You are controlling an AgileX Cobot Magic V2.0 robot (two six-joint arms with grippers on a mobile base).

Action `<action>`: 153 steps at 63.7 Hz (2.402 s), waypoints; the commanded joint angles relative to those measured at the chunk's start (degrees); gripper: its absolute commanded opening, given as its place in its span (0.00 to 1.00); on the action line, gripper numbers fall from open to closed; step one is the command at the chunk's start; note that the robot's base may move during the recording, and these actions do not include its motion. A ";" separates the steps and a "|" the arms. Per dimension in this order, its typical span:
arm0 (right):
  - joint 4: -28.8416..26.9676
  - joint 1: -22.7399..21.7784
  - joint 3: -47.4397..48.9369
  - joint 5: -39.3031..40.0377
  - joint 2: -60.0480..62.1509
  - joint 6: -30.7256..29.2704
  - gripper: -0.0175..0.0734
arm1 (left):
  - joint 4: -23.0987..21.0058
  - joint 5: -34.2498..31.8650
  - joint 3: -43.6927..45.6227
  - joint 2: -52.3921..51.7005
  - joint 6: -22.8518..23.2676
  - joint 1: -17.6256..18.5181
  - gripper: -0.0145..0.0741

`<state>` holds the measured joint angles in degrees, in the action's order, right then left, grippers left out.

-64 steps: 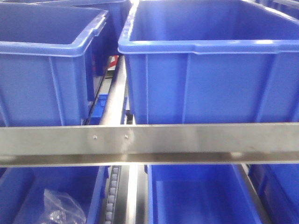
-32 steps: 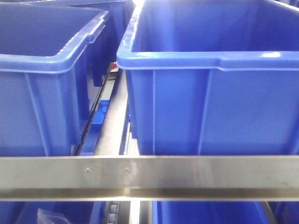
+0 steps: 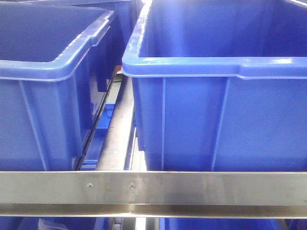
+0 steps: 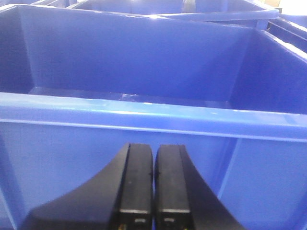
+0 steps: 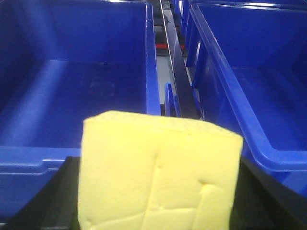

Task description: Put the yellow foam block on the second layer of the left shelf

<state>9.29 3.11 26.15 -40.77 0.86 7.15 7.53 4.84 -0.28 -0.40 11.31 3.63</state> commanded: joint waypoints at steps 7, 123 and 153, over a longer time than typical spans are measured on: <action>0.90 -0.34 1.65 4.98 0.32 -0.44 0.55 | -0.42 -4.84 -1.58 -0.65 0.22 -0.02 0.32; -0.56 16.60 50.77 7.78 -89.10 -0.38 0.55 | -0.42 -4.84 -1.58 -0.65 0.22 -0.02 0.32; -0.56 15.93 51.14 15.89 -101.96 -0.38 0.55 | -0.42 -4.84 -1.58 -0.65 0.22 -0.02 0.32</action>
<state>8.29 19.38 75.10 -29.32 -103.04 7.15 7.53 4.84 -0.28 -0.40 11.31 3.63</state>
